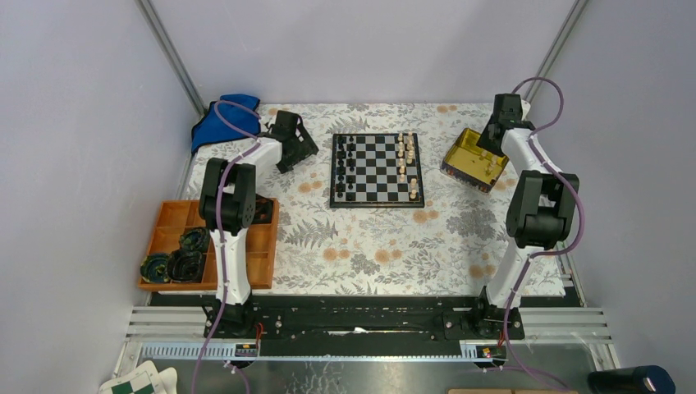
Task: Set up the chess pieces on the board
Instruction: Pick up the chess piece from the storage box.
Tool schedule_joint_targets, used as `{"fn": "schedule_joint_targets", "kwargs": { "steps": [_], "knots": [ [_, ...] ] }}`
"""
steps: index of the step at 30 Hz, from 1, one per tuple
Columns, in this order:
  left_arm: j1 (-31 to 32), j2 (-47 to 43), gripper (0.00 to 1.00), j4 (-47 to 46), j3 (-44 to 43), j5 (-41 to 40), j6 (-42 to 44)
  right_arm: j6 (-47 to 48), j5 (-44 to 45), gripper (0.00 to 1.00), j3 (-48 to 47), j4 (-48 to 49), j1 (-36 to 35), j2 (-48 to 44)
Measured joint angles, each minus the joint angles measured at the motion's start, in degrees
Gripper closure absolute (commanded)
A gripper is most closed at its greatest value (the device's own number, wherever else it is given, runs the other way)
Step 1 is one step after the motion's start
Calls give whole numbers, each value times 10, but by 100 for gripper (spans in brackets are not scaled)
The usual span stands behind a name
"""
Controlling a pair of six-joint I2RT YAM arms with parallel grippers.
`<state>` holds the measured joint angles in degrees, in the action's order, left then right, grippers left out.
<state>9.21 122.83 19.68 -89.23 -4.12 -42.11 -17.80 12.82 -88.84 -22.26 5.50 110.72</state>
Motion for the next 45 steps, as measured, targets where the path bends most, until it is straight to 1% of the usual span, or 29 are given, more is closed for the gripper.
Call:
{"fn": "schedule_joint_targets", "kwargs": {
  "steps": [5,14,23,34,45],
  "knots": [
    [-3,-6,1,-15,13,7,0,-3,0,56,-12,3,3,20],
    [-9,-10,1,-27,22,21,-7,-3,-1,56,-99,-3,11,112],
    [-13,-11,1,-32,23,26,-8,-2,-3,56,-161,-17,19,169],
    [-15,-11,1,-34,23,29,-8,-2,-3,56,-191,-28,20,203],
    [-15,-11,1,-34,23,29,-8,-2,-5,61,-197,-38,20,207]
  ]
}}
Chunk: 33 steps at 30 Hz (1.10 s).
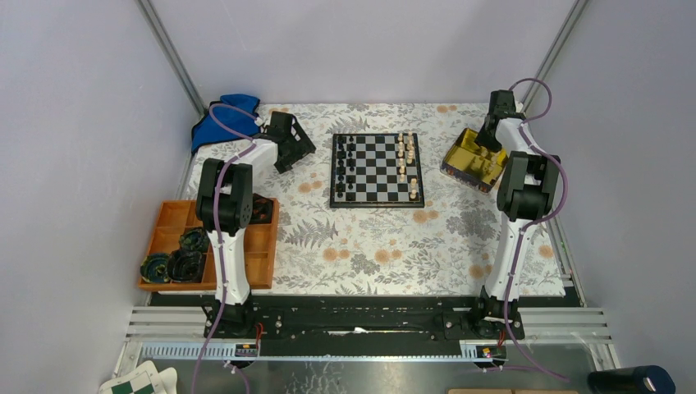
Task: Set up the chess pieces on the board
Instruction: Pick up the chess piece from the storage box.
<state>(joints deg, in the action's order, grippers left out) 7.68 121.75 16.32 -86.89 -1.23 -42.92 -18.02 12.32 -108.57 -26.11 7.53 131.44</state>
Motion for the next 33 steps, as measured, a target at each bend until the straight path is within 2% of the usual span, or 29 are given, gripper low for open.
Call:
{"fn": "schedule_joint_targets", "kwargs": {
  "steps": [8,20,26,29,33],
  "knots": [
    [0,0,1,-1,0,0,0,0,0,67,0,-4,0,0],
    [-3,0,1,-1,0,8,0,0,-1,68,-1,-9,2,16],
    [-3,0,1,-1,0,9,0,2,-8,71,-3,-15,4,26],
    [-3,0,1,-1,0,9,0,2,-10,70,-3,-15,4,26],
    [-3,0,1,-1,0,9,0,2,-11,63,-6,-17,5,26]
  ]
}}
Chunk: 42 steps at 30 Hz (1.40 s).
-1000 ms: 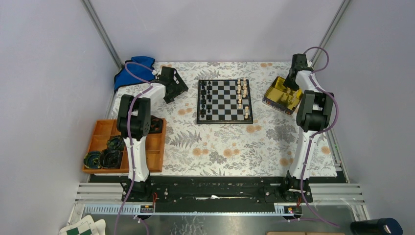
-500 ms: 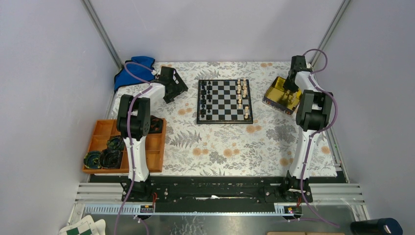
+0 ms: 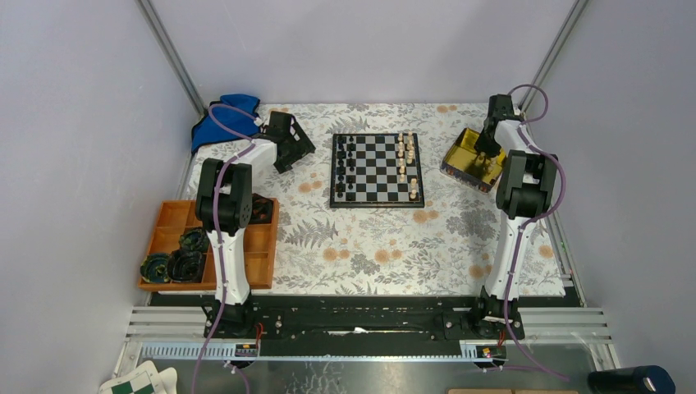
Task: Set up the chess pieces on the board
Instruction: Pick up the chess piece from the storage box.
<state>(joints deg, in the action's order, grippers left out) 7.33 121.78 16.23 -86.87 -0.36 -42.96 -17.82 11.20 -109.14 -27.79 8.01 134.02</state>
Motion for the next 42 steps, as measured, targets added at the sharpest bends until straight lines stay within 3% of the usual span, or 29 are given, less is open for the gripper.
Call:
{"fn": "schedule_joint_targets", "kwargs": {
  "steps": [7,13,29,42],
  "knots": [
    [0,0,1,0,0,0,0,0,1,61,-12,-3,0,0],
    [0,0,1,0,0,0,0,1,1,67,-19,-3,0,1],
    [-2,0,1,0,0,4,0,7,1,100,-28,-4,0,3],
    [-5,0,1,-2,1,11,0,10,-11,100,-1,-1,-1,-16]
  ]
}}
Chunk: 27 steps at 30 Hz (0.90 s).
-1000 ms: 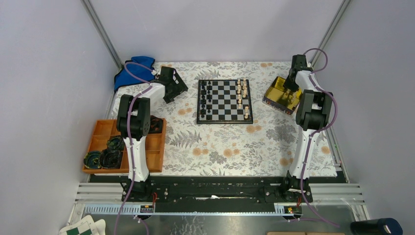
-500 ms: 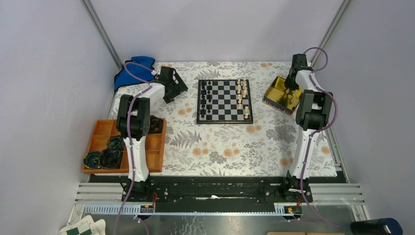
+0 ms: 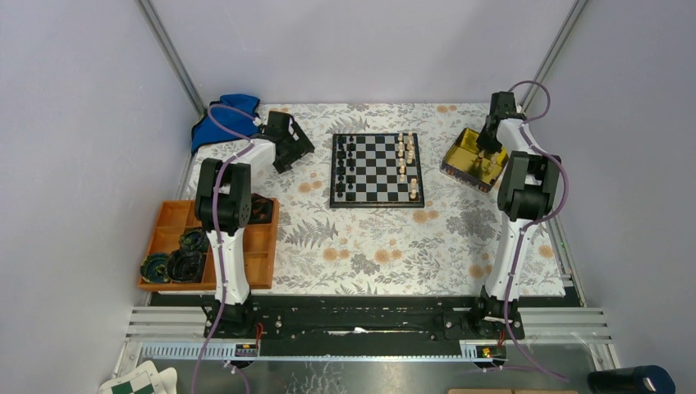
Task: Set up the chess pieces on the board
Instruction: Pick up the chess piece from the storage box, then place the chess piece on the chessboard.
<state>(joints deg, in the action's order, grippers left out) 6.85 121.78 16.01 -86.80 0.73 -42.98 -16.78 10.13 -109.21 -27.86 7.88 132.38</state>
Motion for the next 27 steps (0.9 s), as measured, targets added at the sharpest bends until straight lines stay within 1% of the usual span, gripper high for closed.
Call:
{"fn": "schedule_joint_targets", "kwargs": {
  "steps": [6,12,15,19,27],
  "knots": [
    [-2,0,1,-10,5,3,-4,2,-8,100,48,-2,-8,-57],
    [-2,-12,1,-39,31,4,-12,7,-8,100,99,-6,-46,-154],
    [-2,-16,1,-50,40,6,-15,9,-8,100,116,-12,-83,-198],
    [-2,-21,1,-63,51,10,-19,11,-7,100,126,-27,-151,-240],
    [-3,-26,1,-80,65,17,-27,11,-5,100,132,-52,-266,-270]
  ]
}}
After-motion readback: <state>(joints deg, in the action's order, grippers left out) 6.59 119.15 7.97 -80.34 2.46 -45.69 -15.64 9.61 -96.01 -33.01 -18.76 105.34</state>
